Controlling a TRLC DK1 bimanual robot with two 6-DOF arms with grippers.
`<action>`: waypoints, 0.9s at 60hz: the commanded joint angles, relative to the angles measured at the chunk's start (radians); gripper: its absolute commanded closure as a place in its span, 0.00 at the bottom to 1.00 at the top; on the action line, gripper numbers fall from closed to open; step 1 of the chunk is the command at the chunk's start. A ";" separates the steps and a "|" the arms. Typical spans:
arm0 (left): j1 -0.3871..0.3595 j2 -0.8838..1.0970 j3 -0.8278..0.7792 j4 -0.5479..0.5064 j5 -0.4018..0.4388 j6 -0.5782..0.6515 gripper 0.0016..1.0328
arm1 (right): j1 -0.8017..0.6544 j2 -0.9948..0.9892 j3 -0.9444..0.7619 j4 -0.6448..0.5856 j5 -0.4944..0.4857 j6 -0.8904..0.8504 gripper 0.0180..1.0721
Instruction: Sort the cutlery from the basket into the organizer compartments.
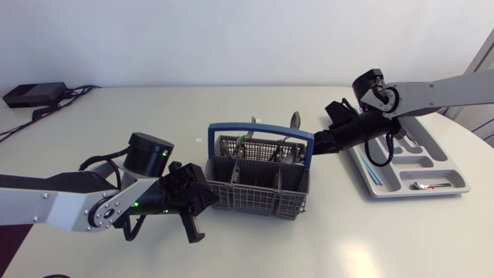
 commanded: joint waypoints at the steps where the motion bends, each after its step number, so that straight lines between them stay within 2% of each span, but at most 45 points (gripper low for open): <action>1: 0.025 0.014 0.052 0.033 0.000 0.015 0.97 | 0.018 -0.043 -0.046 -0.017 -0.031 -0.025 0.94; 16: 0.080 0.040 0.061 0.039 0.000 0.032 0.96 | 0.035 -0.109 -0.102 0.000 -0.027 -0.022 0.94; 21: 0.085 -0.012 0.040 0.017 0.000 0.035 0.94 | 0.029 -0.206 -0.144 0.026 0.047 -0.023 0.92; 25: 0.088 -0.072 0.014 0.007 0.002 0.035 0.90 | 0.034 -0.284 -0.173 0.032 0.084 -0.023 0.87; 29: 0.086 -0.141 -0.017 -0.009 0.002 0.035 0.76 | 0.060 -0.388 -0.211 0.037 0.139 -0.028 0.80; 31: 0.085 -0.159 -0.025 -0.013 0.002 0.035 0.73 | 0.075 -0.431 -0.227 0.037 0.160 -0.031 0.78; 38: 0.080 -0.225 -0.036 -0.049 0.002 0.032 0.58 | 0.185 -0.597 -0.274 0.037 0.272 -0.032 0.70; 46: 0.091 -0.264 -0.040 -0.065 0.002 0.034 0.55 | 0.374 -0.689 -0.280 0.023 0.404 -0.011 0.61; 54: 0.099 -0.306 -0.054 -0.073 0.006 0.034 0.55 | 0.531 -0.680 -0.251 0.032 0.490 0.025 0.61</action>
